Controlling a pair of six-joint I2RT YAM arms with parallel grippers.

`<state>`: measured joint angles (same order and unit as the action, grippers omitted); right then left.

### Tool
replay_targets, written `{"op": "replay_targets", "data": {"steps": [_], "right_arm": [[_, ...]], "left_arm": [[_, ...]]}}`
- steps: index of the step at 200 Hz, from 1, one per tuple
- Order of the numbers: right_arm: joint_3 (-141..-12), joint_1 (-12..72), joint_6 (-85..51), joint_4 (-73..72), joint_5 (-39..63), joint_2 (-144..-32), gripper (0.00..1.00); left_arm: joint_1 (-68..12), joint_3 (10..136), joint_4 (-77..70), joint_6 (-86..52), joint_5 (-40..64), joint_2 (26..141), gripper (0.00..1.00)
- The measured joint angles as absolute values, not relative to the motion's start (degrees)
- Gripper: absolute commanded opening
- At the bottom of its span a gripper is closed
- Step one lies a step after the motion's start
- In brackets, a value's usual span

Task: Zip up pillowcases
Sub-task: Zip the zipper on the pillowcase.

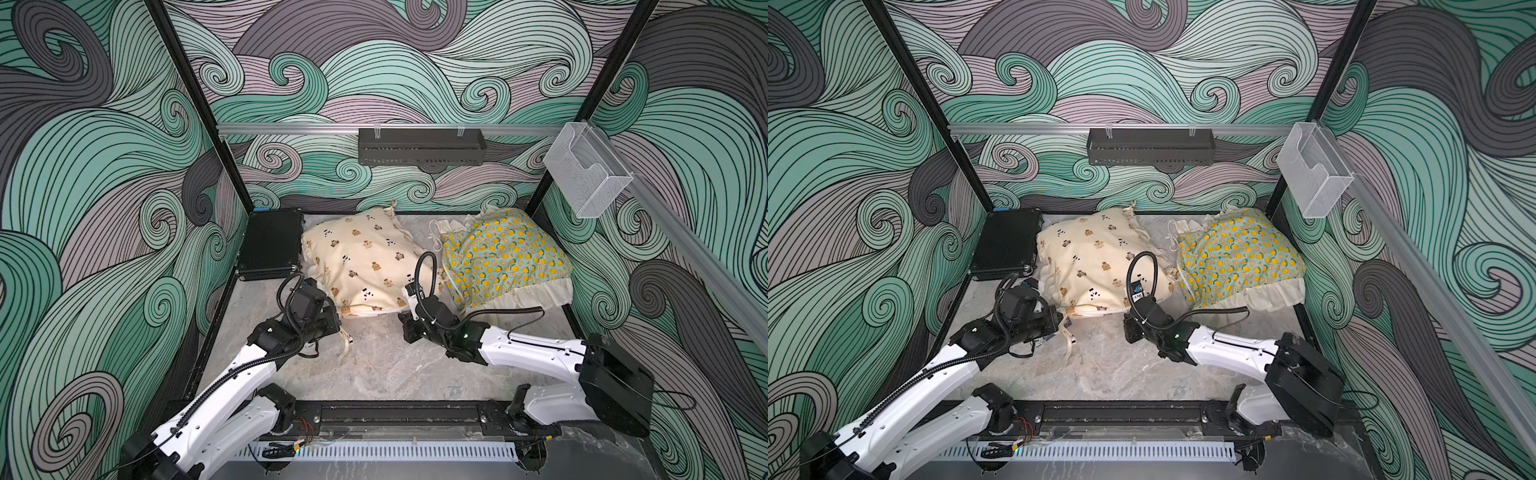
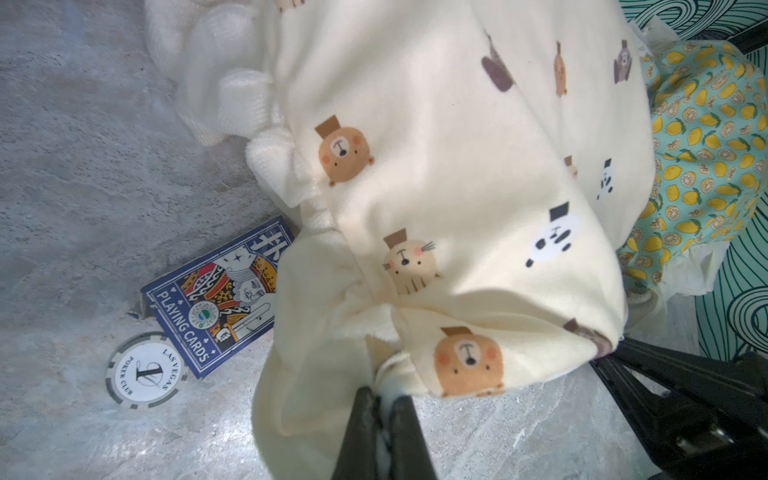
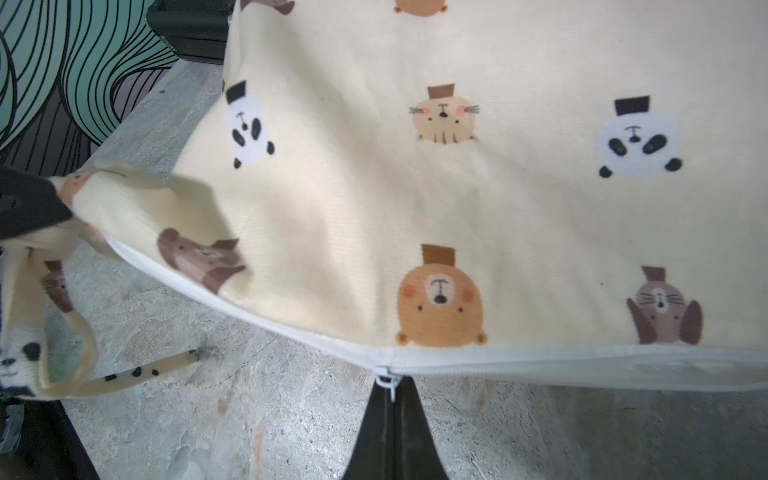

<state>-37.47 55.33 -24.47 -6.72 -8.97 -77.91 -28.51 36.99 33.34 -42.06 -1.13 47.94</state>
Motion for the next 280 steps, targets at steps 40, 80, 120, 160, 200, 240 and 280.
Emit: {"op": "replay_targets", "data": {"steps": [40,80,120,160,200,240,280], "right_arm": [[-36.27,54.41,-24.47,-6.15,-8.95,-76.05,0.00],[-35.29,53.47,-24.64,-5.50,-8.95,-74.67,0.00],[-34.92,52.60,-24.73,-4.62,-8.99,-74.17,0.00],[-34.92,51.55,-24.71,-3.11,-8.99,-74.08,0.00],[-34.92,50.52,-24.71,-1.98,-8.95,-73.63,0.00],[-34.92,49.45,-24.69,-1.19,-8.80,-73.28,0.00],[-34.92,48.23,-24.67,0.19,-8.49,-73.28,0.00]], "left_arm": [[-27.27,36.99,33.67,-42.06,-1.15,47.31,0.00],[-26.06,36.99,34.02,-42.11,-1.37,47.31,0.00],[-24.80,36.99,34.72,-42.28,-1.93,47.31,0.00],[-23.66,36.99,35.38,-42.74,-2.59,47.31,0.00],[-22.39,36.97,36.07,-43.33,-3.05,47.29,0.00],[-21.43,36.23,36.73,-44.10,-4.34,46.06,0.00],[-20.10,35.07,37.63,-44.45,-5.23,44.75,0.00]]}}
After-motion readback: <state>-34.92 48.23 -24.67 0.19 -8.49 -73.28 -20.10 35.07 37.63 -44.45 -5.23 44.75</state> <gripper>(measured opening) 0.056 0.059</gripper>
